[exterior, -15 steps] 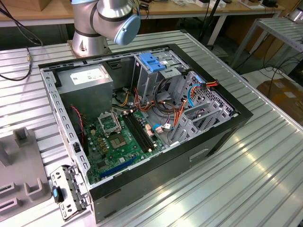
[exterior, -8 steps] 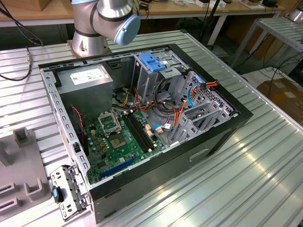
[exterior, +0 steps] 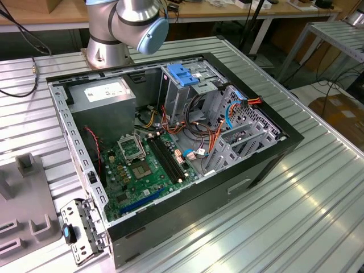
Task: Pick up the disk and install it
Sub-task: 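Pick up the disk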
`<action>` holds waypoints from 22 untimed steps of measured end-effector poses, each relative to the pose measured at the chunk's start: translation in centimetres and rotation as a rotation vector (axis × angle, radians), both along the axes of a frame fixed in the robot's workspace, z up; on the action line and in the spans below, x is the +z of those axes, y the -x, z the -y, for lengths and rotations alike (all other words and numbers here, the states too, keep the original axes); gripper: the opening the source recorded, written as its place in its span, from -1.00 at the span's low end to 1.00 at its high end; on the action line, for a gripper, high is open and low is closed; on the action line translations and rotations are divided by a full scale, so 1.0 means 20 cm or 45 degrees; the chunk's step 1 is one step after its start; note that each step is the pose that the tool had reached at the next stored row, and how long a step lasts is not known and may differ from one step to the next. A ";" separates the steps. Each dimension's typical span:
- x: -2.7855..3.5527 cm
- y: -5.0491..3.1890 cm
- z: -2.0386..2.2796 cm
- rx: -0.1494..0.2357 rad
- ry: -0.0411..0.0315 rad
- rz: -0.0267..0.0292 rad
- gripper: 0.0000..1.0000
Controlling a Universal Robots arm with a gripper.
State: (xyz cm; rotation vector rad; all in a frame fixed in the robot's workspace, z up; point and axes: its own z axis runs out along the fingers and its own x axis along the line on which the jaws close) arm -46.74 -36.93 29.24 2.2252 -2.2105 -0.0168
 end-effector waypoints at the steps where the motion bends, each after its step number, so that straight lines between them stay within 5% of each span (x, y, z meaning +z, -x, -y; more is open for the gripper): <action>1: 0.000 0.000 0.000 0.000 0.0000 0.0000 -0.25; 16: 0.028 0.000 0.000 0.000 -0.0002 0.0003 -0.25; 22: -0.011 0.000 0.001 0.000 0.0001 -0.0003 -0.25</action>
